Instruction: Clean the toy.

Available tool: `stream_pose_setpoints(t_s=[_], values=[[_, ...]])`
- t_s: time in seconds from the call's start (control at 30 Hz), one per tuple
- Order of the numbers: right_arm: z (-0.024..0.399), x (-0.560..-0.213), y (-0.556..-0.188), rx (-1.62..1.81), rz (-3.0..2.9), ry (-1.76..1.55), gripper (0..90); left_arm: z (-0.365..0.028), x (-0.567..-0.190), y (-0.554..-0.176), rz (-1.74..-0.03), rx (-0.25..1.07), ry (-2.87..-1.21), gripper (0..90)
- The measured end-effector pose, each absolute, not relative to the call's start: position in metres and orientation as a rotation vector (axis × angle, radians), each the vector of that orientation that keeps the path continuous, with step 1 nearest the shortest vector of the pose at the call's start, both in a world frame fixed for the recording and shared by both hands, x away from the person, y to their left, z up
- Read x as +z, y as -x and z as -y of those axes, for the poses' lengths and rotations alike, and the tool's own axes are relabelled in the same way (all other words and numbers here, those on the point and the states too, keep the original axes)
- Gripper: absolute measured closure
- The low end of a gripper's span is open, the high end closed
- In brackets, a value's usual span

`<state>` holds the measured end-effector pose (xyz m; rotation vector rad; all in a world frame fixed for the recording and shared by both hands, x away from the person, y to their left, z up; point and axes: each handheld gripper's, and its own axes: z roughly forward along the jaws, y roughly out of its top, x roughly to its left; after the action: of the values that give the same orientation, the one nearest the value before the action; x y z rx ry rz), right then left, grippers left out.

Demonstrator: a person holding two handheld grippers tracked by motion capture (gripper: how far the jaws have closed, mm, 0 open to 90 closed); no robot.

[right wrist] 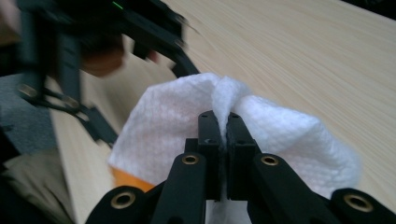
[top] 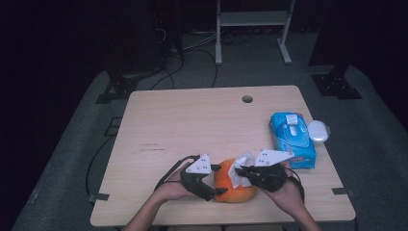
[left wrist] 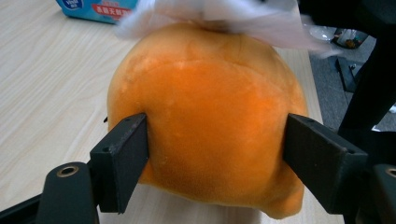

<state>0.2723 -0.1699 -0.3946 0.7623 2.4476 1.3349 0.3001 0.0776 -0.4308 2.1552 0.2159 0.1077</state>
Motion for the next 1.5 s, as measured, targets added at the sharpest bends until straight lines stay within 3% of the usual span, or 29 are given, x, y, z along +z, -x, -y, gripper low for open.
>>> stream_pose_setpoints(t_s=[0.2,0.47,0.53,0.6,0.7,0.87,1.03,1.23,1.37,1.5], values=[[0.135,-0.396,-0.262,1.287,-2.490,-0.639,86.1,-0.075,-0.438,-0.302,-0.227,0.102,-2.171,19.8],[0.157,-0.398,-0.277,1.295,-2.437,-0.783,85.0,-0.073,-0.447,-0.311,-0.346,0.066,-2.110,6.2],[0.157,-0.401,-0.277,1.285,-2.444,-0.788,85.0,-0.071,-0.448,-0.310,-0.330,0.065,-2.123,9.6],[0.155,-0.401,-0.276,1.276,-2.446,-0.783,85.4,-0.071,-0.446,-0.308,-0.298,0.096,-2.128,20.6],[0.148,-0.398,-0.270,1.291,-2.448,-0.757,85.6,-0.069,-0.444,-0.304,-0.282,0.114,-2.120,25.6],[0.133,-0.400,-0.265,1.235,-2.477,-0.689,86.0,-0.066,-0.444,-0.302,-0.262,0.122,-2.127,25.5],[0.151,-0.394,-0.276,1.210,-2.395,-0.784,86.1,-0.068,-0.445,-0.302,-0.257,0.116,-2.134,25.6],[0.183,-0.402,-0.284,1.239,-2.391,-0.910,85.9,-0.071,-0.443,-0.308,-0.324,0.076,-2.110,12.8],[0.170,-0.405,-0.276,1.290,-2.431,-0.838,85.7,-0.067,-0.433,-0.306,-0.319,0.077,-2.035,10.1],[0.153,-0.402,-0.270,1.259,-2.438,-0.753,85.4,-0.064,-0.437,-0.304,-0.302,0.119,-2.084,12.7]])
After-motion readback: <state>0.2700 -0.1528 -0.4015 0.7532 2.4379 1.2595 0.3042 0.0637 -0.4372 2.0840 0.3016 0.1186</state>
